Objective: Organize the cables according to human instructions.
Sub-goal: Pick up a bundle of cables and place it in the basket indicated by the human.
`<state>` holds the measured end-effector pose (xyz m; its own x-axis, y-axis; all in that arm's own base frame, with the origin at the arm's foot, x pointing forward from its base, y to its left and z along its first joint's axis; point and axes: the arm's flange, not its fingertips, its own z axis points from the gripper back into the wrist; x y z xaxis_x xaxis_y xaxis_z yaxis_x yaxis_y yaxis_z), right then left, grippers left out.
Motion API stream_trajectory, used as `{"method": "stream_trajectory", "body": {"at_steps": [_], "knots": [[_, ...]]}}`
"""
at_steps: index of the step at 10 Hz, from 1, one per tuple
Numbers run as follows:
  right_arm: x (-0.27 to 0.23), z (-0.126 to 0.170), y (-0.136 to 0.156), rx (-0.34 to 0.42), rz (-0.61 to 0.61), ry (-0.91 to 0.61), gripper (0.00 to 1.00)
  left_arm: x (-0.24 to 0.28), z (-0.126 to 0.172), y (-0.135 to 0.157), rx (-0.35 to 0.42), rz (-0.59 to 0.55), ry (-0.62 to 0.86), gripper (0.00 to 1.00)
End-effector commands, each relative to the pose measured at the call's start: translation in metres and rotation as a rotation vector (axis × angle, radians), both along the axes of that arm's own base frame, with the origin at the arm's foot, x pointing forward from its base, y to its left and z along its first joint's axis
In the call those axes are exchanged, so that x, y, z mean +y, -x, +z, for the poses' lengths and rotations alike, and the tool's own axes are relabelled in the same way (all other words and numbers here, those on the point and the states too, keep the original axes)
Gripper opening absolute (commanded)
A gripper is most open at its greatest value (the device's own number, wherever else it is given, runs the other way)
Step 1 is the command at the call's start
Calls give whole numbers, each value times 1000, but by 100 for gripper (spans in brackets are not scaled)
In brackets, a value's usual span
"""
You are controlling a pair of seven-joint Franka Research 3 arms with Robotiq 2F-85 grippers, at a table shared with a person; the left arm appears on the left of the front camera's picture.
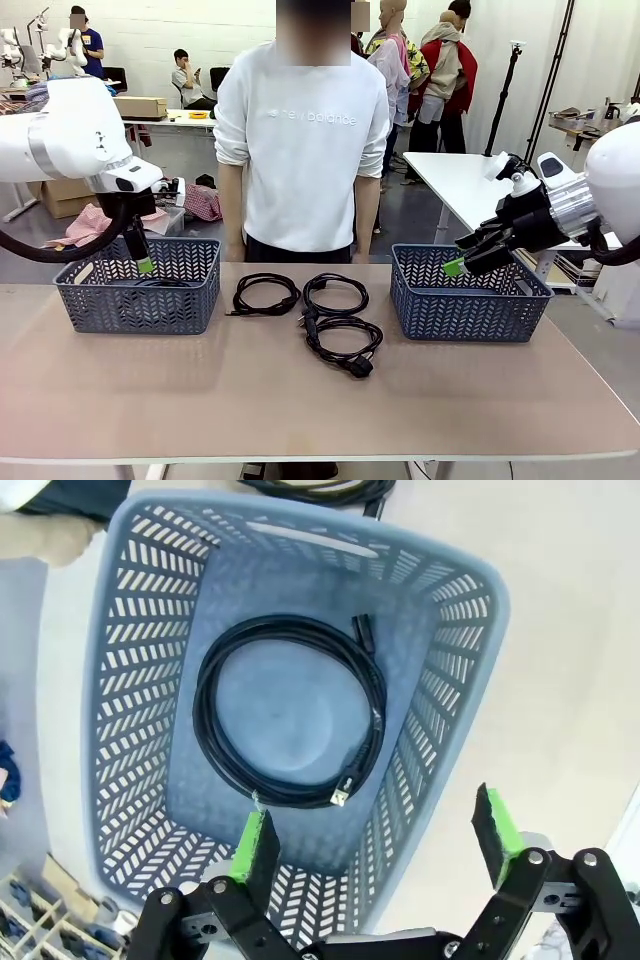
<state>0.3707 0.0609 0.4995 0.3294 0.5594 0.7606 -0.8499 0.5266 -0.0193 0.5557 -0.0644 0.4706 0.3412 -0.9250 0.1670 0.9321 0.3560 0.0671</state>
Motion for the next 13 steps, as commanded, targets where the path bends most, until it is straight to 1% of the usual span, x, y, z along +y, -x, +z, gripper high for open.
{"method": "stream_trajectory", "body": {"at_steps": [1,2,4,5,6,7,8,9,11,13], "knots": [[-1,-1,-4,-16,25,-20,100,1,2,15,-4,62,-5,100],[-1,-1,-4,-16,25,-20,100,0,0,0,0,0,0,100],[-1,-1,-4,-16,25,-20,100,0,0,0,0,0,0,100],[-1,-1,-4,-16,25,-20,100,-1,0,2,3,17,1,100],[-1,-1,-4,-16,25,-20,100,-15,4,12,-35,27,62,100],[-1,-1,-4,-16,25,-20,100,-32,11,27,-62,16,104,100],[-1,-1,-4,-16,25,-20,100,-47,18,45,-86,-28,165,100],[-1,-1,-4,-16,25,-20,100,-55,22,63,-96,-45,220,100],[-1,-1,-4,-16,25,-20,100,-63,23,97,-108,-78,319,100],[-1,-1,-4,-16,25,-20,100,-74,21,134,-148,-119,380,100]]}}
